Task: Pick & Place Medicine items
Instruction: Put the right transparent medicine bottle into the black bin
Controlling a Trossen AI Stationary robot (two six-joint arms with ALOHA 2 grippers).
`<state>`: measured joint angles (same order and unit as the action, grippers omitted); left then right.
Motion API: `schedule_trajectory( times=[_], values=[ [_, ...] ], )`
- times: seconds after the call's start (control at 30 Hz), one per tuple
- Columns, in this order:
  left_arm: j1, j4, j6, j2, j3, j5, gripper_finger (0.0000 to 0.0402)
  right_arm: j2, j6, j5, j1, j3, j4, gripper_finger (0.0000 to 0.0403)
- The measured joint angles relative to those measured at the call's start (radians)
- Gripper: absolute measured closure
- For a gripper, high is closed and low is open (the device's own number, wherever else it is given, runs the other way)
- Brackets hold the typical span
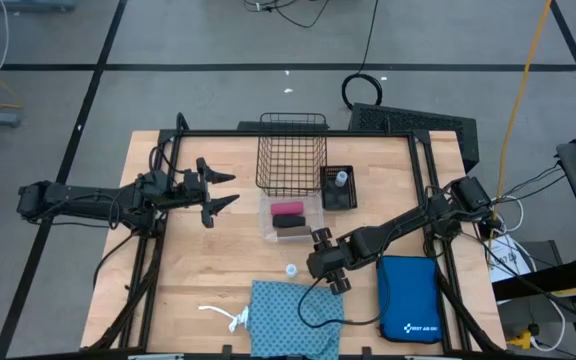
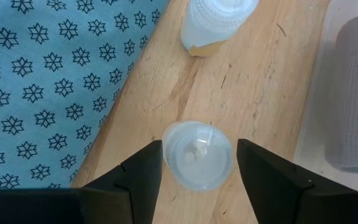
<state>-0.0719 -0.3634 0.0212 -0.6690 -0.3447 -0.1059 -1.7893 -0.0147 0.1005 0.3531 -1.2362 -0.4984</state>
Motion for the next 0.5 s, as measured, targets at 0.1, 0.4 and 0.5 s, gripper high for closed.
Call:
schedule_trajectory(
  times=[0.1,0.4,0.5],
  values=[
    [0.000,0.000,0.000,0.000,0.000,0.000,0.0133,0.000,0.000,0.000,0.000,0.000,0.000,0.0208],
    [0.000,0.000,0.000,0.000,0.000,0.000,0.0133,0.000,0.000,0.000,0.000,0.000,0.000,0.0255],
    [0.000,0.000,0.000,0.000,0.000,0.000,0.0133,0.000,0.000,0.000,0.000,0.000,0.000,0.0265]
  ],
)
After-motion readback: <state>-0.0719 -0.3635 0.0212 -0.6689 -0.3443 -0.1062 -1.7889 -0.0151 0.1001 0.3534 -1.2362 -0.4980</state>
